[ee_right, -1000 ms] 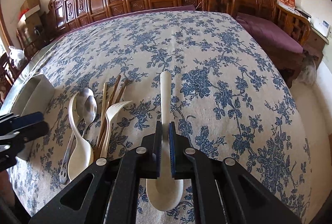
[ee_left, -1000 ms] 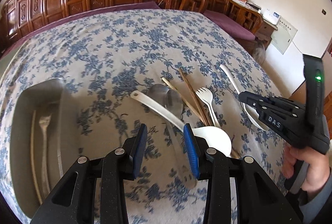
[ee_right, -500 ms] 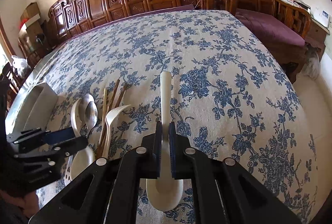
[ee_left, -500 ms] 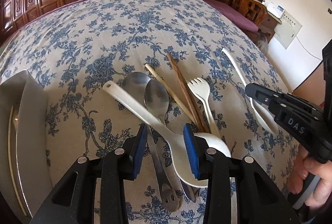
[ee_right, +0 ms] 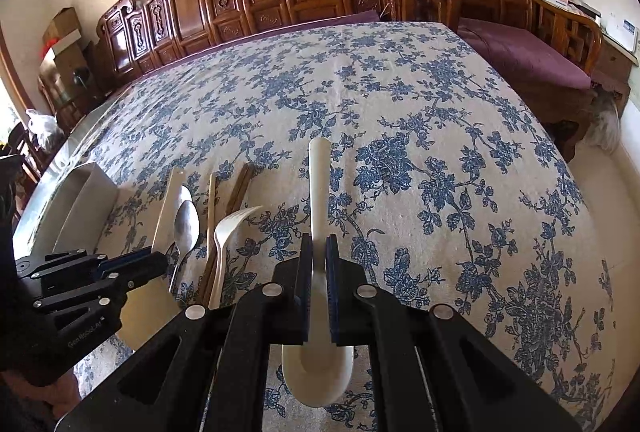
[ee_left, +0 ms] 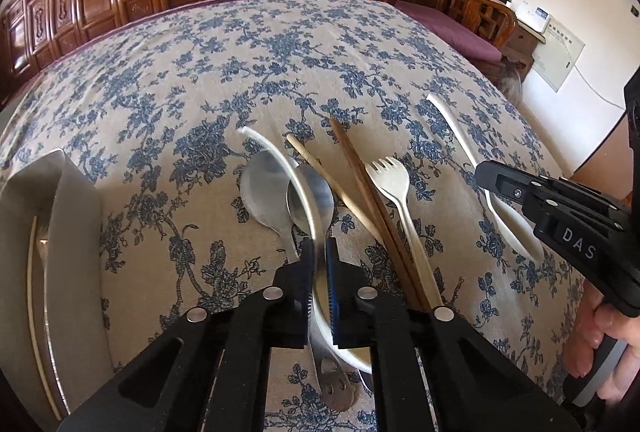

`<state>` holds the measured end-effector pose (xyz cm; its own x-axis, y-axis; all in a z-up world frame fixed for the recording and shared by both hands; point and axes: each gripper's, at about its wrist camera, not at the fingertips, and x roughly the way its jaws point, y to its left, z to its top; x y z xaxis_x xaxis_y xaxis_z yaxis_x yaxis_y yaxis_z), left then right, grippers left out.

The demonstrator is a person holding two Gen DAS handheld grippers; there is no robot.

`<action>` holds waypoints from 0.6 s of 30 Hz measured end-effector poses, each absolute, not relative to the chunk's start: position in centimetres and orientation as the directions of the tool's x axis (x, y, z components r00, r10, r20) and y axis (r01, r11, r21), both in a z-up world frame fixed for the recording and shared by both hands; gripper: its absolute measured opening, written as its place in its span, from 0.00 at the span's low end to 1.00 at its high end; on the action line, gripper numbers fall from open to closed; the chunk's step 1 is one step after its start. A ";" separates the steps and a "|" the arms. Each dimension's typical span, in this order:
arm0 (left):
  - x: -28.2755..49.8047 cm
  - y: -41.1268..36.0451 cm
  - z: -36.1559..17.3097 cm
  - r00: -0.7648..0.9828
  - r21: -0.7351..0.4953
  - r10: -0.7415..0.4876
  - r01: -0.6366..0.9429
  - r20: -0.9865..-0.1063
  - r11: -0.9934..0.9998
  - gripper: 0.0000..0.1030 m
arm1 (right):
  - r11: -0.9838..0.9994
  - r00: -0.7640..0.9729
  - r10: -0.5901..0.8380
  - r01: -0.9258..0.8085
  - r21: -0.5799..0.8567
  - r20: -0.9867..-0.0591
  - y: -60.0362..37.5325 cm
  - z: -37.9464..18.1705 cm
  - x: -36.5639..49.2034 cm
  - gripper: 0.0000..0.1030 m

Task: Organize utensils
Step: 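Grasp another white plastic spoon with the left tool while the right tool holds its spoon, then carry the white spoon into the grey tray and open the left tool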

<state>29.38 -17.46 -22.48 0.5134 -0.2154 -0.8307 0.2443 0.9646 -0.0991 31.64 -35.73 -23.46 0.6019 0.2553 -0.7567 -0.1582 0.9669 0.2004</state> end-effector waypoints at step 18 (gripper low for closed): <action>26.4 -12.7 -17.3 0.586 -0.046 -0.181 0.237 -0.790 0.970 0.03 | 0.939 0.614 0.333 -0.282 0.196 -0.716 -29.9 -20.8 30.0 0.08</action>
